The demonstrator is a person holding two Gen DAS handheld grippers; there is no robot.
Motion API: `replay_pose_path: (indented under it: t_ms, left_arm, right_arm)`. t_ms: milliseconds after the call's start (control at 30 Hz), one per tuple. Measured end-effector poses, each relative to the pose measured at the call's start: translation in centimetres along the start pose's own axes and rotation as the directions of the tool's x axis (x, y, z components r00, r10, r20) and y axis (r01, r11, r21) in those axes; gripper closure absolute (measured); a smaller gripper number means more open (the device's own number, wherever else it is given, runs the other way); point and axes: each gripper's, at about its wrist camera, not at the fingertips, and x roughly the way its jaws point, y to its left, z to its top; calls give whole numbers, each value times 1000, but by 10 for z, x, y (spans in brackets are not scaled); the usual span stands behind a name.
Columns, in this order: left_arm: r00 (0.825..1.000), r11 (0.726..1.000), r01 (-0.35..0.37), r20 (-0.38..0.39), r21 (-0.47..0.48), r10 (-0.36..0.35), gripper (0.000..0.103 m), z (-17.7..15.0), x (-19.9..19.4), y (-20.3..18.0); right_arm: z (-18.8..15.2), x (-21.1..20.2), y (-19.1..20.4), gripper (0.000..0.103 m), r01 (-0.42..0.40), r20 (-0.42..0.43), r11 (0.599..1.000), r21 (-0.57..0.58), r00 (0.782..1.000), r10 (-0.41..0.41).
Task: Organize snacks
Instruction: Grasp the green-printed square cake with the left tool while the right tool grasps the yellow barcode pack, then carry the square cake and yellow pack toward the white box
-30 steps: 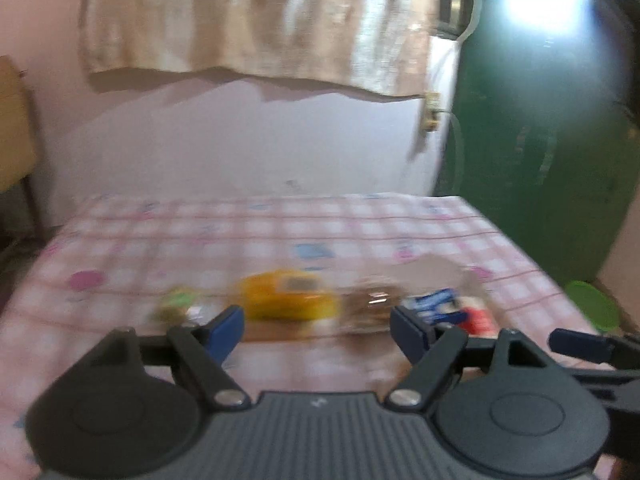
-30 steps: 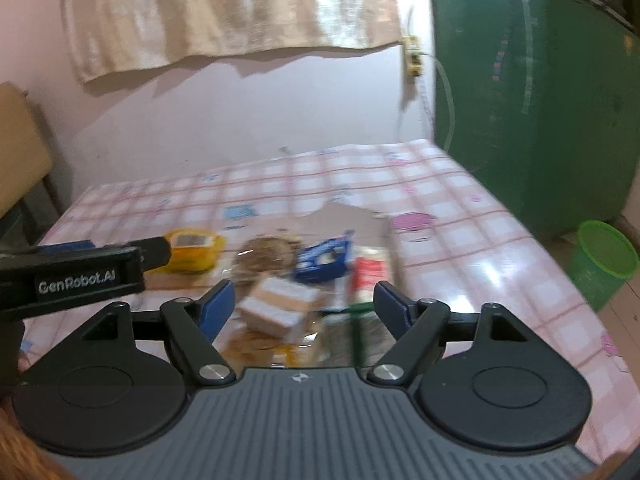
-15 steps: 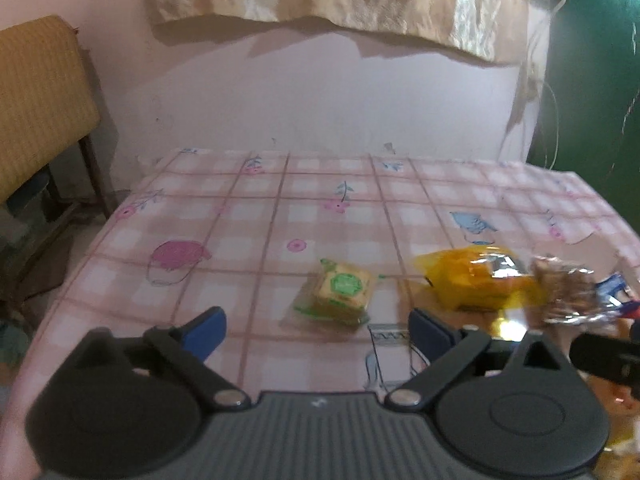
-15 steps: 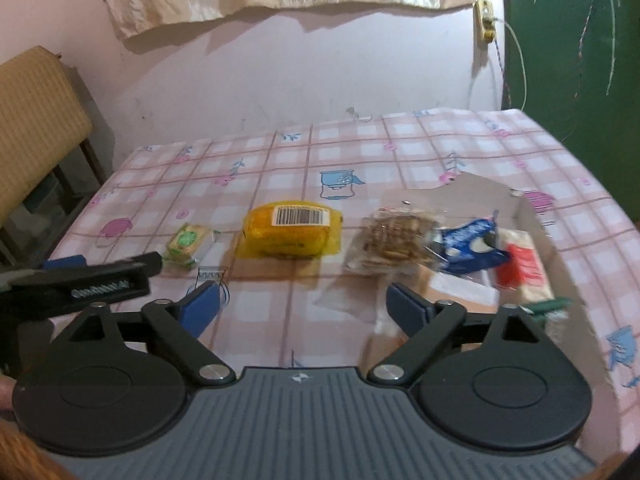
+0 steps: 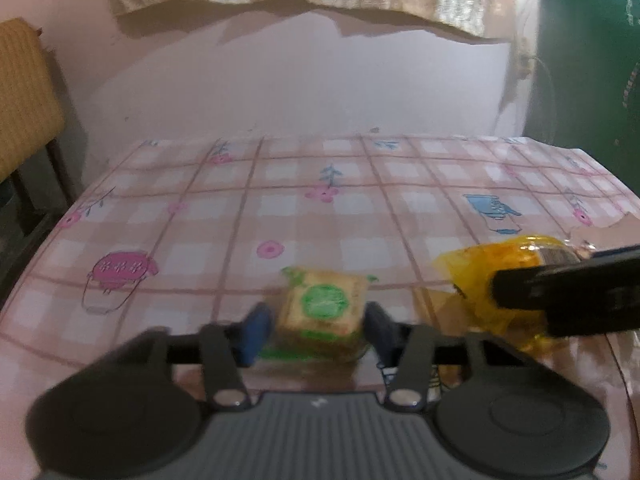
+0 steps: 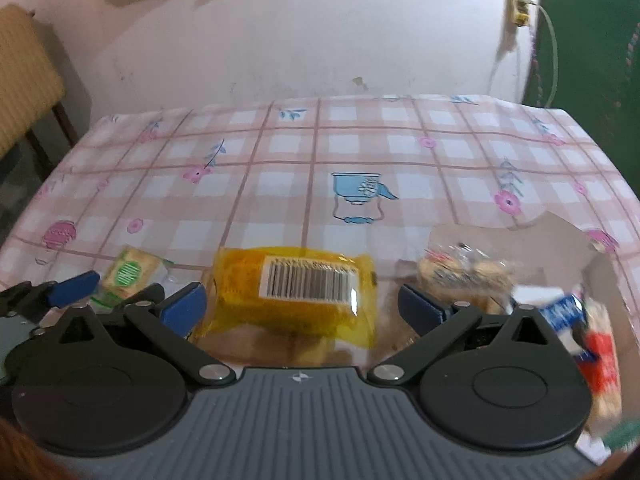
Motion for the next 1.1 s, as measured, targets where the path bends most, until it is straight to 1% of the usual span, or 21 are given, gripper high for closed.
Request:
replay_pose_path:
  t_ms: [67, 133, 167, 267, 467, 633, 833, 967, 1100]
  left_arm:
    - [1000, 1000, -3, 7, 7, 3, 58, -1, -1, 0]
    - [1000, 1000, -22, 14, 2, 22, 59, -3, -4, 2]
    - [1000, 1000, -22, 14, -7, 22, 59, -2, -4, 4]
    - [999, 999, -32, 21, -35, 33, 60, -1, -8, 8]
    - [998, 998, -27, 62, -53, 30, 60, 5, -36, 7]
    - [995, 998, -23, 99, -57, 29, 60, 13, -71, -3]
    - [991, 998, -31, 126, -49, 37, 60, 17, -120, -27]
    - [990, 999, -19, 139, -39, 24, 60, 15, -150, -47]
    - [988, 999, 19, 151, -34, -13, 60, 13, -175, -67]
  right_arm:
    - [1, 11, 4, 0, -17, -20, 1000, -23, 1000, 17]
    - [0, 21, 4, 0, -31, -19, 999, -13, 999, 31]
    - [0, 21, 3, 3, -45, -8, 999, 2, 999, 45]
    - [-1, 18, 4, 8, -44, 12, 999, -2, 999, 44]
    - [-7, -6, -5, 10, -77, 63, 997, 25, 995, 75]
    - [-10, -44, -8, 10, -72, 109, 997, 21, 992, 69]
    - [-20, -102, -19, 10, -54, 173, 998, 11, 984, 52]
    - [-34, -145, -34, 10, -47, 209, 999, 25, 977, 41]
    - [-50, -184, -53, 10, -34, 241, 999, 41, 970, 23]
